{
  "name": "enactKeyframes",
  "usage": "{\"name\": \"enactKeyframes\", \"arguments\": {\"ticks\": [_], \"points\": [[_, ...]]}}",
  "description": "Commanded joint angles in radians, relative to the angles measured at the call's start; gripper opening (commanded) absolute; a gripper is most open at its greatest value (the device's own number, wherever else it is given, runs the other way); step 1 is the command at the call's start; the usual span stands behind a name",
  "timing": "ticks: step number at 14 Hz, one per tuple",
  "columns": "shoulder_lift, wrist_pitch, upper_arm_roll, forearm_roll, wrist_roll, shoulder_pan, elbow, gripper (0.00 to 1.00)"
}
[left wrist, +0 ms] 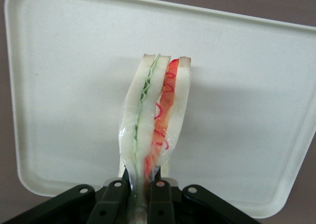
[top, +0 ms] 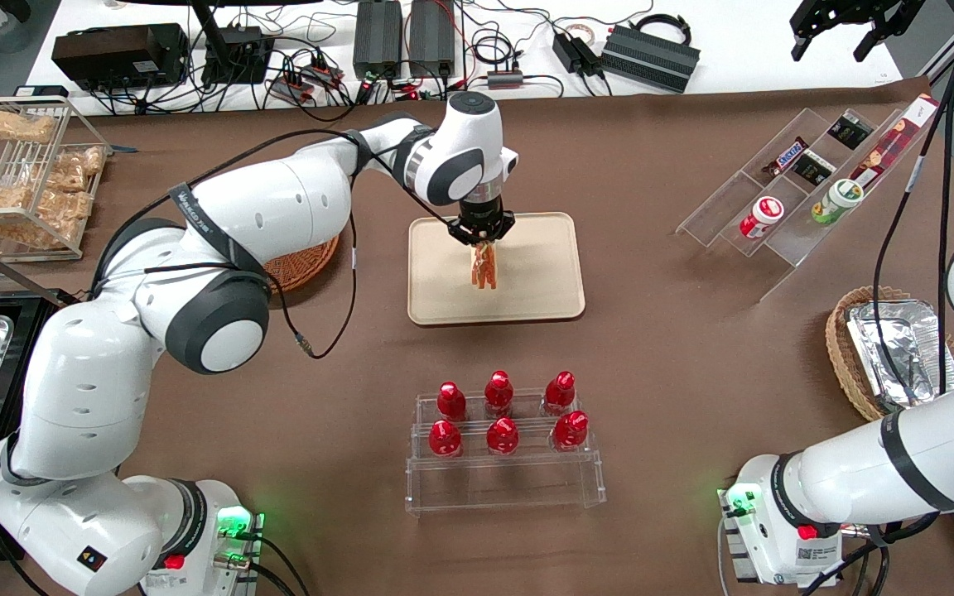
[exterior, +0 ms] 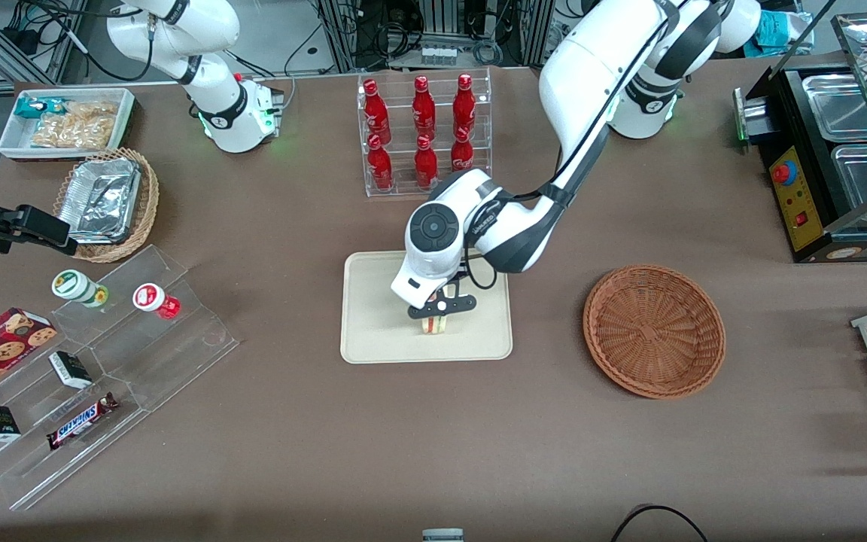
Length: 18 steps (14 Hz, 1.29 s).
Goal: Place sandwich from basket to tray
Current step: 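Lower the sandwich onto the tray and open the left gripper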
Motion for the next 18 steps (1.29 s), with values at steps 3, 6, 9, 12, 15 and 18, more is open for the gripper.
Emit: {"name": "enactKeyframes", "arguments": {"ticks": [3, 6, 9, 12, 15, 18], "points": [[0.045, 0.011, 0.011, -0.008, -0.029, -0.023, 0.039, 0.39], [0.050, 0.039, 0.011, -0.014, -0.020, -0.015, 0.036, 1.00], [0.013, 0.030, 0.014, 0.006, -0.024, -0.050, 0.045, 1.00], [-0.041, -0.017, 0.042, 0.017, -0.023, -0.047, 0.039, 1.00], [-0.101, -0.114, 0.062, 0.020, -0.110, -0.043, 0.036, 1.00], [-0.183, -0.176, 0.080, 0.024, -0.113, -0.006, -0.034, 1.00]]}}
